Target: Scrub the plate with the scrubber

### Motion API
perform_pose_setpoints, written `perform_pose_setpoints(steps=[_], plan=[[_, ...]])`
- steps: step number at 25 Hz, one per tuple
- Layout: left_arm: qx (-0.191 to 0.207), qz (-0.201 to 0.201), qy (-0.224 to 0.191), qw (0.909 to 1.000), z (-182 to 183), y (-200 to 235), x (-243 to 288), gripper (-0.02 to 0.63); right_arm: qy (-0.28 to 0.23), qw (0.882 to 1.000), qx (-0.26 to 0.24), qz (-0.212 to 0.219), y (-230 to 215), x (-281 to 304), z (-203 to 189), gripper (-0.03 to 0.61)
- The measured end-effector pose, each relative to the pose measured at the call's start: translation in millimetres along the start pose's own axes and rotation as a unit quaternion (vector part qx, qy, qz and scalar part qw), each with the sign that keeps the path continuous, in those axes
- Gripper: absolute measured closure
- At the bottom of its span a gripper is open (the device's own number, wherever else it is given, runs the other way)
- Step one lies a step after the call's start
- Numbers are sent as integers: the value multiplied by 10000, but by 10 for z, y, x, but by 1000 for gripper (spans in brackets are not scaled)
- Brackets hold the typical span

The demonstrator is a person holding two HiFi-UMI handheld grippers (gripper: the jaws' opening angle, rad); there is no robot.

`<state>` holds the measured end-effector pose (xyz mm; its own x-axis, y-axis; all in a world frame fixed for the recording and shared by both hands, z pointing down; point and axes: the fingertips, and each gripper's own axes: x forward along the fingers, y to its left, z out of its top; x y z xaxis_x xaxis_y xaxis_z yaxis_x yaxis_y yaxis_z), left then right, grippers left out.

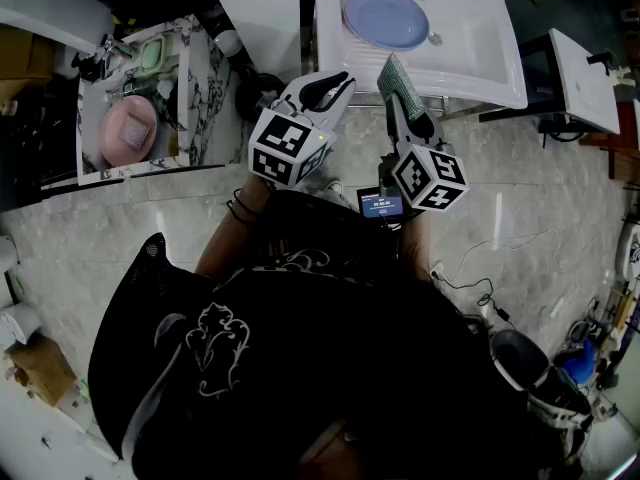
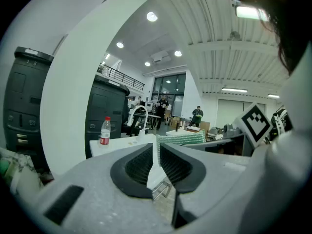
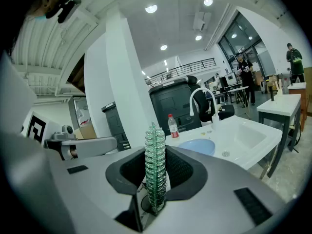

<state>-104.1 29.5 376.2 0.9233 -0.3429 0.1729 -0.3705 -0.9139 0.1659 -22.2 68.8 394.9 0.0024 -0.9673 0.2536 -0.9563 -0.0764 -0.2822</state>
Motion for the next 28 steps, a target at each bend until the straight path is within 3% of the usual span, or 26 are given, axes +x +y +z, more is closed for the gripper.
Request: perform_pose_setpoints(steps=[12, 28], plan=[[7, -105, 88, 9999, -85, -324, 296, 557, 0, 9995, -329, -9, -294, -222, 11, 488], [-21, 536, 276, 9982, -250, -297, 534, 557, 132, 9999, 40, 58, -895, -441, -148, 488]])
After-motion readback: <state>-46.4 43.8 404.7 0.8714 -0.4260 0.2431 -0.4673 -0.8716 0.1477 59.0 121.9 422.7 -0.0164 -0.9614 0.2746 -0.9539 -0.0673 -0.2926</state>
